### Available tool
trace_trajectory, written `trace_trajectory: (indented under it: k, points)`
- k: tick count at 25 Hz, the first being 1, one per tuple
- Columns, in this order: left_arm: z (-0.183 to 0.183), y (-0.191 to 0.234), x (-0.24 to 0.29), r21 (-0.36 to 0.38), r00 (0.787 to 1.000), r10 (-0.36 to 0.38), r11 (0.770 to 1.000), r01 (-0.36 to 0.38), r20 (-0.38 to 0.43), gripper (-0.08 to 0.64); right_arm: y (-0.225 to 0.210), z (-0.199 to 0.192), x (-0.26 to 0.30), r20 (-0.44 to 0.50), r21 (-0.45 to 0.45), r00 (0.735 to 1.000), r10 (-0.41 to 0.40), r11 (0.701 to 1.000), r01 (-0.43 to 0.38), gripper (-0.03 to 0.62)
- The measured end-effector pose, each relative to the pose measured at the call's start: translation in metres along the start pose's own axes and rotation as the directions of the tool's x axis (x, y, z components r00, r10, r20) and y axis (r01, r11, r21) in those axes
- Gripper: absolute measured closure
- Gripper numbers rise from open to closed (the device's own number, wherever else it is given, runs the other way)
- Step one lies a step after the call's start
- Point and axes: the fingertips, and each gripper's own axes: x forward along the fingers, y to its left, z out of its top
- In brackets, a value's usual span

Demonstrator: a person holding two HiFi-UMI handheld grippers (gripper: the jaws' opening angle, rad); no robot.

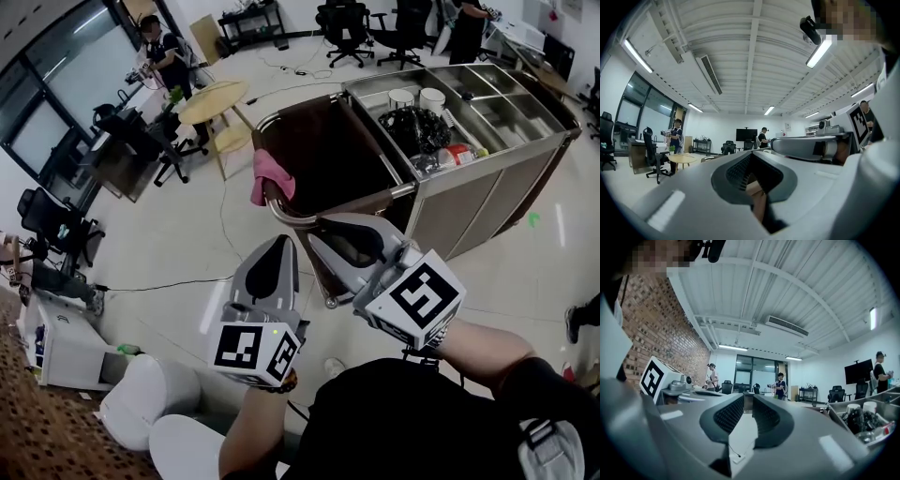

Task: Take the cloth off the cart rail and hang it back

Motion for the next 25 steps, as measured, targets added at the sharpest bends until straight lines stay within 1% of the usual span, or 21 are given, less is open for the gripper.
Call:
trace_trajectory:
  k: [4,7,9,10,12,14,17,21,25]
  points:
    - [0.003,0.053,-0.003,-0.031,0.999,-0.032,0.999,0.032,-0.001,0.56,0.007,-0.003,0.053,-0.035,0.001,0.998,-0.042,0.999,0.042,0.526]
    - [0.016,0.107,-0.01,-0.054,0.998,-0.058,0.997,0.058,0.001,0.56,0.019,0.002,0.109,-0.07,0.012,0.995,-0.076,0.997,0.077,0.518]
    - [0.023,0.135,-0.011,-0.063,0.997,-0.075,0.995,0.075,0.001,0.56,0.025,0.004,0.137,-0.097,0.037,0.991,-0.095,0.994,0.099,0.512]
    - [0.025,0.144,-0.012,-0.066,0.997,-0.083,0.994,0.083,0.0,0.56,0.025,0.005,0.148,-0.094,0.025,0.99,-0.105,0.994,0.107,0.511]
    - [0.026,0.158,-0.011,-0.07,0.995,-0.097,0.993,0.097,-0.002,0.56,0.021,0.007,0.164,-0.075,-0.009,0.99,-0.12,0.993,0.119,0.502]
    - [0.025,0.171,-0.01,-0.077,0.995,-0.104,0.992,0.104,-0.001,0.56,0.019,0.005,0.177,-0.074,-0.019,0.989,-0.128,0.992,0.127,0.499]
    - [0.024,0.188,-0.008,-0.092,0.994,-0.105,0.99,0.105,0.004,0.56,0.016,-0.001,0.191,-0.1,-0.021,0.985,-0.142,0.99,0.14,0.492]
    - [0.019,0.2,-0.001,-0.11,0.994,-0.107,0.988,0.107,0.005,0.56,0.007,-0.008,0.204,-0.127,-0.025,0.981,-0.148,0.989,0.146,0.485]
    - [0.014,0.21,0.009,-0.117,0.995,-0.095,0.989,0.094,0.002,0.56,-0.004,-0.016,0.216,-0.151,-0.024,0.979,-0.135,0.991,0.133,0.472]
